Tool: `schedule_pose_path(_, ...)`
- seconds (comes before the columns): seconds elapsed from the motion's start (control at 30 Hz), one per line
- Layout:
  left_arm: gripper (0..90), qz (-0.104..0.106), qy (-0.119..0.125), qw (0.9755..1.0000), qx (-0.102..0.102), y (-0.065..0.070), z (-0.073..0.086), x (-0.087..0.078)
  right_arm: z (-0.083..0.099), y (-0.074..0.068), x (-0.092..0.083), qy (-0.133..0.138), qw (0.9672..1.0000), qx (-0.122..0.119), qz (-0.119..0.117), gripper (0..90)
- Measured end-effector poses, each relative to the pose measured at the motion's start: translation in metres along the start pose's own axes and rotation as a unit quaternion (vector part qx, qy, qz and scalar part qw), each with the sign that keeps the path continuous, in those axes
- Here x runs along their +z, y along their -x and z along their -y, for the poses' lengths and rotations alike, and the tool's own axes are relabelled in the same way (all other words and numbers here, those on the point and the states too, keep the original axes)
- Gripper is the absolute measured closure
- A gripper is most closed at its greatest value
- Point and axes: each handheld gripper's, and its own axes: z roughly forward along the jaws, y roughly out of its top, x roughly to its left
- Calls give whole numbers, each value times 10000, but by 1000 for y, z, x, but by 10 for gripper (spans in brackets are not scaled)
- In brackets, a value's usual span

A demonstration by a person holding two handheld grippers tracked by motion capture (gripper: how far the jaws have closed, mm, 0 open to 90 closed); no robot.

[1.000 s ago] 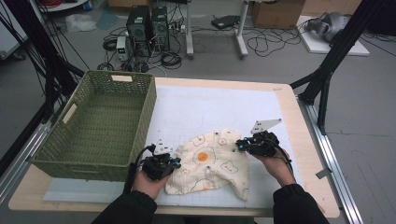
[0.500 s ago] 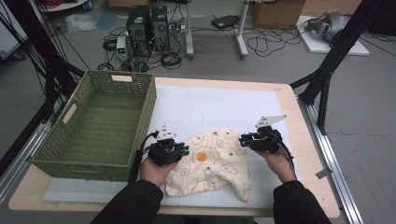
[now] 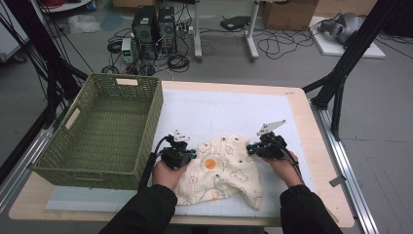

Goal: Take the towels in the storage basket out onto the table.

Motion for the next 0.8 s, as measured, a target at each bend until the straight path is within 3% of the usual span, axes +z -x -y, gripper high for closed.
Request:
schedule_pose_path(0.07,891,-26,85,10000,-25,1,-1,-2,-4,6,-12,94,9999,26,128,874)
schedule_pose_path(0.2,890,46,247,9997,-81,3,-2,-5,-12,20,-34,248,9968,85,758,862)
schedule_pose_path(0.27,825,85,293,9995,-119,3,-2,-6,-11,27,-40,382,9946,300,919,819)
schedule_pose_path(0.33,777,76,312,9994,-112,2,-2,-7,-7,28,-42,484,9952,363,774,793)
schedule_pose_path(0.47,696,63,242,9996,-108,1,-1,-8,4,15,-41,481,9970,264,551,746)
schedule_pose_path(0.67,694,-8,182,9998,-81,1,0,-7,29,-5,-28,464,9987,201,57,685)
schedule_pose_path(0.73,701,-6,120,9999,-61,1,0,-5,31,-10,-22,536,9981,240,-208,662)
schedule_pose_path(0.8,766,8,34,10000,12,0,1,-4,30,-14,-16,451,9982,224,-317,657)
